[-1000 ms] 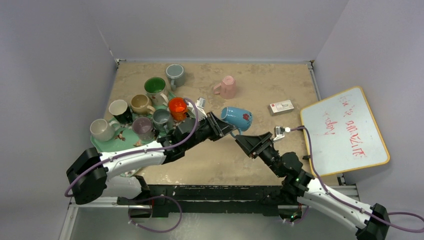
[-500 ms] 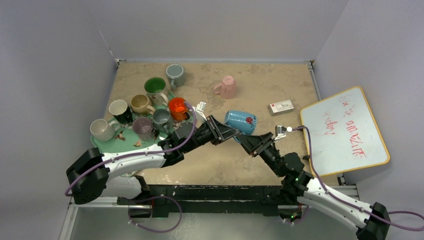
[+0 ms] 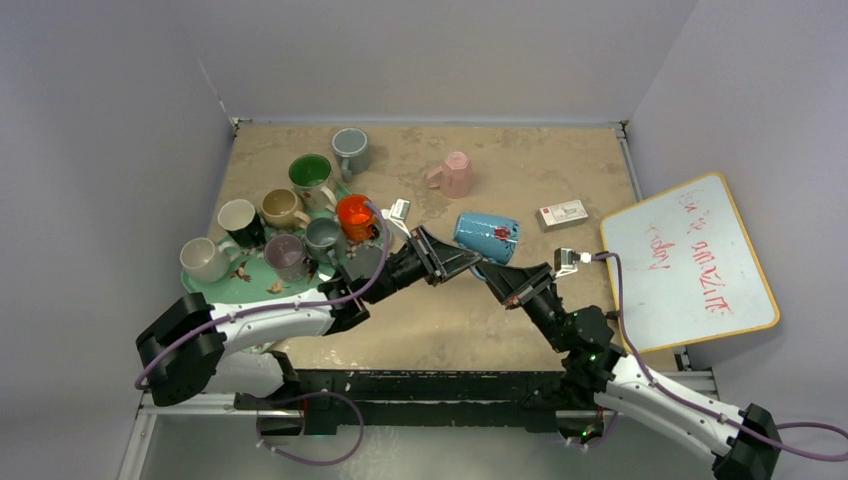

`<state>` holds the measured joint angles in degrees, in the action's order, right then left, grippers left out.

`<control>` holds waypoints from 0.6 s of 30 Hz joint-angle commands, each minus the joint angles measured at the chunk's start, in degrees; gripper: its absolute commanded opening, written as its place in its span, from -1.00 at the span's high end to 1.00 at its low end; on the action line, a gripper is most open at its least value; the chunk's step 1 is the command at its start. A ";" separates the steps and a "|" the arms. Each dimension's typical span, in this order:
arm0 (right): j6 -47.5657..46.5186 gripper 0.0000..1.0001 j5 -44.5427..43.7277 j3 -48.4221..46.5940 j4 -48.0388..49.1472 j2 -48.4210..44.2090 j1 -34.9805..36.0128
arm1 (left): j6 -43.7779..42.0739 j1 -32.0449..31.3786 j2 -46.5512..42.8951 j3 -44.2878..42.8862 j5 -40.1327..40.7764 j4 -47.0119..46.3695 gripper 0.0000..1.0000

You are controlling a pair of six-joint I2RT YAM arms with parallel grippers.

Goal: Turn the mug right side up
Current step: Turn over the cup at the center of the board.

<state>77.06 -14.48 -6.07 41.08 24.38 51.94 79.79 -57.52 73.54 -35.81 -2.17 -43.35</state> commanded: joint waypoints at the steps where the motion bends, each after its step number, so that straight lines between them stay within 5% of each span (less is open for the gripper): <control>1: -3.07 1.00 -1.08 -0.03 3.38 -0.68 0.00 | 0.73 -0.75 -0.73 3.27 -1.68 -6.04 0.98; 9: -9.24 1.00 -2.52 -4.97 -12.59 -4.52 -0.02 | -2.41 -0.75 -8.34 7.13 5.42 6.15 -0.04; 14: -17.87 1.00 -1.43 -10.85 -20.99 -1.70 -0.02 | -5.28 -0.62 -14.99 8.06 10.98 15.75 -0.30; 18: -25.72 1.00 1.26 -18.44 -29.77 4.15 -0.07 | -12.45 -0.50 -22.86 2.49 18.71 35.49 -0.46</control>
<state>61.93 -15.22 -14.70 14.52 24.97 52.05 75.44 -57.95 57.21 -28.38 7.22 -26.65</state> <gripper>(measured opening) 0.178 0.703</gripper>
